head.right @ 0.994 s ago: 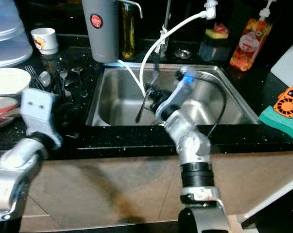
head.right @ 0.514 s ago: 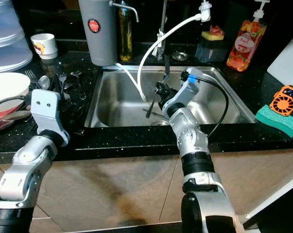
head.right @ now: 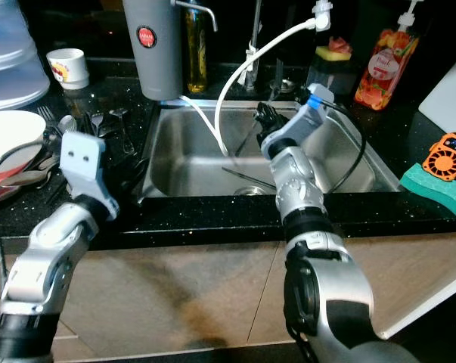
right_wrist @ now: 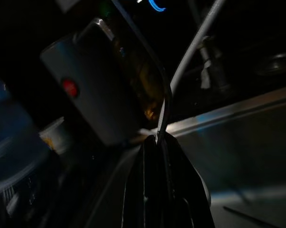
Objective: Kitchen organization
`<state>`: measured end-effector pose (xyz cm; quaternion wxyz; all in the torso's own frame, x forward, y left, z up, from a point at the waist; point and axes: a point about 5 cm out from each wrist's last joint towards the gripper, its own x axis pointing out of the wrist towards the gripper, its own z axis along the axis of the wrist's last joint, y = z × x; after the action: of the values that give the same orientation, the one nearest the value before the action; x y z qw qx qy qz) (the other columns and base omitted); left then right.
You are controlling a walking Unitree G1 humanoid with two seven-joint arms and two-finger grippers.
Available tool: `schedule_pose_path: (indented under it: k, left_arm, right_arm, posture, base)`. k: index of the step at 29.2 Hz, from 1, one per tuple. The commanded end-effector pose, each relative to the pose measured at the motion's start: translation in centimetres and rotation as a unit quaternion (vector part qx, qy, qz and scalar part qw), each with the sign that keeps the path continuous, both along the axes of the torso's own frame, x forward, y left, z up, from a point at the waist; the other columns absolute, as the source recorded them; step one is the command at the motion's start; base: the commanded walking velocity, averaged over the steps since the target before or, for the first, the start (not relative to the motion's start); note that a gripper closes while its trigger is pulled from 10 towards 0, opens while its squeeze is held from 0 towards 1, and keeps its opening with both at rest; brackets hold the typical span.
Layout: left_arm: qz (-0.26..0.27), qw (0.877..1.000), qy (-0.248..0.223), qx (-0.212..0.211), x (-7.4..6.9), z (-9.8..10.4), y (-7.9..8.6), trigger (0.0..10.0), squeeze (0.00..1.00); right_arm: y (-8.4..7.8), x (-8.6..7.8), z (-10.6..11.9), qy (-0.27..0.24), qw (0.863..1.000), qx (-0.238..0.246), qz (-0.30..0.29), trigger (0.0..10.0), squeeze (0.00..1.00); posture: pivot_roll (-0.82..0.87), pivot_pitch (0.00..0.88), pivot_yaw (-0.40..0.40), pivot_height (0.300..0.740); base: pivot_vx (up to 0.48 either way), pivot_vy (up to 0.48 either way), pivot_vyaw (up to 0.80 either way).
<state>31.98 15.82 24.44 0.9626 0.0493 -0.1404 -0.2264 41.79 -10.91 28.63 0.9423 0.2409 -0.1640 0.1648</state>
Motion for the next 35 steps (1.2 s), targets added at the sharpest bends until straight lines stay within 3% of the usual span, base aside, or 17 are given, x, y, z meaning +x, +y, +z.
schedule_pose_path:
  k: [1,2,6,8,13,14,16,22,24,25,27,28,31,32,35]
  left_arm:
    - [-0.03,0.999,0.011,0.008,0.1,-0.4,-0.5,10.0,0.0]
    - [-0.066,0.998,0.018,0.016,0.4,-0.2,-1.2,10.0,0.0]
    - [-0.092,0.995,0.031,0.028,0.7,-0.2,-1.7,10.0,0.0]
    - [-0.111,0.991,0.048,0.057,1.1,-0.4,-1.9,10.0,0.0]
    - [-0.103,0.987,0.066,0.1,1.2,-0.8,-1.2,10.0,0.0]
    - [-0.097,0.984,0.075,0.13,1.1,-1.2,-0.8,10.0,0.0]
    - [-0.091,0.981,0.083,0.148,1.1,-1.5,-0.4,10.0,0.0]
    - [-0.096,0.98,0.099,0.145,1.1,-1.8,-0.2,10.0,0.0]
    - [-0.1,0.979,0.101,0.145,1.1,-1.8,-0.3,10.0,0.0]
    - [-0.1,0.979,0.101,0.146,1.1,-1.8,-0.3,10.0,0.0]
    - [-0.1,0.979,0.101,0.146,1.2,-1.8,-0.3,10.0,0.0]
    - [-0.1,0.979,0.102,0.146,1.2,-1.8,-0.4,10.0,0.0]
    - [-0.099,0.979,0.102,0.146,1.2,-1.8,-0.4,10.0,0.0]
    - [-0.099,0.979,0.103,0.145,1.2,-1.8,-0.4,10.0,0.0]
    - [-0.092,0.98,0.1,0.142,1.2,-1.8,-0.4,10.0,0.0]
  right_arm:
    - [0.8,0.0,-0.7,0.007,1.0,-0.028,0.012,0.0,0.0]
    - [2.1,-0.1,-1.6,0.014,0.997,-0.076,0.029,0.0,0.0]
    - [2.7,-0.3,-2.4,0.02,0.994,-0.1,0.036,0.0,0.0]
    - [3.2,-0.3,-3.3,0.029,0.991,-0.122,0.041,0.0,0.0]
    - [3.1,-0.3,-4.1,0.041,0.987,-0.15,0.034,0.0,0.0]
    - [3.0,-0.3,-4.4,0.048,0.984,-0.17,0.032,0.0,0.0]
    - [2.9,-0.2,-4.7,0.057,0.981,-0.183,0.028,0.0,0.0]
    - [2.6,-0.2,-5.2,0.072,0.977,-0.197,0.024,0.0,0.0]
    - [2.6,-0.2,-5.3,0.074,0.976,-0.204,0.021,3.7,0.0]
    - [2.5,-0.1,-5.2,0.074,0.975,-0.208,0.018,10.0,0.0]
    - [2.5,-0.1,-5.2,0.073,0.975,-0.208,0.016,10.0,0.0]
    - [2.4,-0.1,-5.1,0.074,0.975,-0.207,0.015,10.0,0.21]
    - [2.4,-0.1,-5.1,0.074,0.976,-0.206,0.014,10.0,0.21]
    - [2.4,-0.1,-5.1,0.075,0.976,-0.205,0.014,10.0,1.0]
    - [2.2,0.0,-5.1,0.078,0.974,-0.211,0.005,10.0,1.0]
  posture:
    - [0.14,0.187,-0.051,0.74]
    - [0.14,0.215,-0.052,0.74]
    - [0.14,0.228,-0.051,0.74]
    - [0.14,0.239,-0.048,0.74]
    - [0.14,0.247,-0.042,0.74]
    - [0.14,0.245,-0.043,0.74]
    - [0.14,0.245,-0.043,0.74]
    - [0.15,0.241,-0.046,0.74]
    - [0.15,0.239,-0.046,0.74]
    - [0.15,0.238,-0.047,0.74]
    - [0.14,0.237,-0.048,0.74]
    - [0.14,0.236,-0.049,0.74]
    - [0.14,0.235,-0.05,0.74]
    - [0.14,0.233,-0.05,0.74]
    - [0.14,0.231,-0.052,0.74]
  base:
    - [0.0,0.0,0.0]
    - [0.0,0.0,0.0]
    - [0.0,0.0,0.0]
    - [0.0,0.0,0.0]
    - [0.0,0.0,0.0]
    - [0.0,0.0,0.0]
    - [0.0,0.0,0.0]
    - [0.0,0.0,0.0]
    - [0.0,0.0,0.0]
    - [0.0,0.0,0.0]
    - [0.0,0.0,0.0]
    - [0.0,0.0,0.0]
    - [0.0,0.0,0.0]
    - [0.0,0.0,0.0]
    - [0.0,0.0,0.0]
